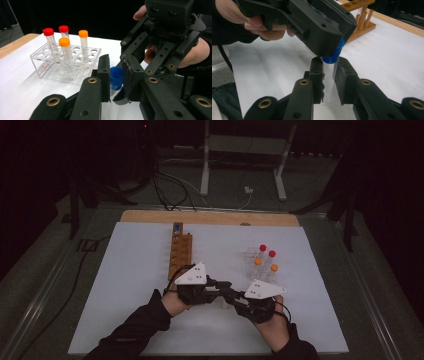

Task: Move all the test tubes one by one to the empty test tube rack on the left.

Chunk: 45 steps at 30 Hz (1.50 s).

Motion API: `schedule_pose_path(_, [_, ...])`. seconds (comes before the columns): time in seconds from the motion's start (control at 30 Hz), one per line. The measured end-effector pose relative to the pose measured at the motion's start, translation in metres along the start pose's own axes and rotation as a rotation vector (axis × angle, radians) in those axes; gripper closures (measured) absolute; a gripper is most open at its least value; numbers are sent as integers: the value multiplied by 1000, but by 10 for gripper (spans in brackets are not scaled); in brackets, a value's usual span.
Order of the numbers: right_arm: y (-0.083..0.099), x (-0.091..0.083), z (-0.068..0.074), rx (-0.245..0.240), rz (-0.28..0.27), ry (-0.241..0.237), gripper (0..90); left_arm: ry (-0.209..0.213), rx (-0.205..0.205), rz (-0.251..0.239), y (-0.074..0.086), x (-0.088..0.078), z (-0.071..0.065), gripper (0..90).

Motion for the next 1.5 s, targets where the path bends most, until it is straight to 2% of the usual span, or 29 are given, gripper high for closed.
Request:
schedule_pose_path(0.07, [0, 0, -1, 9, -14, 15, 600, -7, -10, -7, -2, -3, 4, 784])
schedule_pose_path(0.23, [-1, -2, -6, 49, -57, 16, 408, -43, -19, -36, -13, -15, 15, 784])
schedule_pose_path(0.3, [0, -3, -9, 78, -57, 42, 304, -62, -12, -45, -18, -21, 19, 784])
schedule_pose_path(0.4, [1, -4, -12, 101, -61, 54, 268, -87, -10, -53, -25, -29, 26, 784])
schedule_pose_path(0.53, [0, -6, -13, 105, -84, 95, 136, -124, -13, -60, -35, -39, 38, 783])
schedule_pose_path(0.67, [-2, -9, -15, 118, -105, 125, 72, -168, -11, -67, -43, -50, 51, 783])
schedule_pose_path(0.7, [-2, -10, -15, 125, -108, 126, 60, -180, -11, -67, -46, -54, 55, 784])
schedule_pose_path(0.73, [-2, -11, -15, 122, -110, 108, 16, -196, -7, -69, -47, -56, 57, 783])
schedule_pose_path(1.03, [-1, -11, -14, 124, -103, 82, 0, -291, -26, -99, -58, -80, 83, 783])
schedule_pose_path(1.07, [-1, -12, -14, 127, -107, 78, 0, -308, -22, -97, -59, -83, 87, 783])
schedule_pose_path(1.23, [-1, -13, -14, 123, -118, 78, 0, -362, -54, -110, -61, -94, 107, 783])
schedule_pose_path(1.5, [0, -12, -13, 112, -110, 76, 0, -455, -82, -110, -59, -104, 139, 783])
Point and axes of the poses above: each handheld gripper's, and its own axes: x roughly forward along the jaws, y roughly out of its underside, z roughly to its left, the point moved 5 cm from there along x, roughly forward along the jaws, and after that the axes turned 11 degrees about -x, right-handed, at the moved point
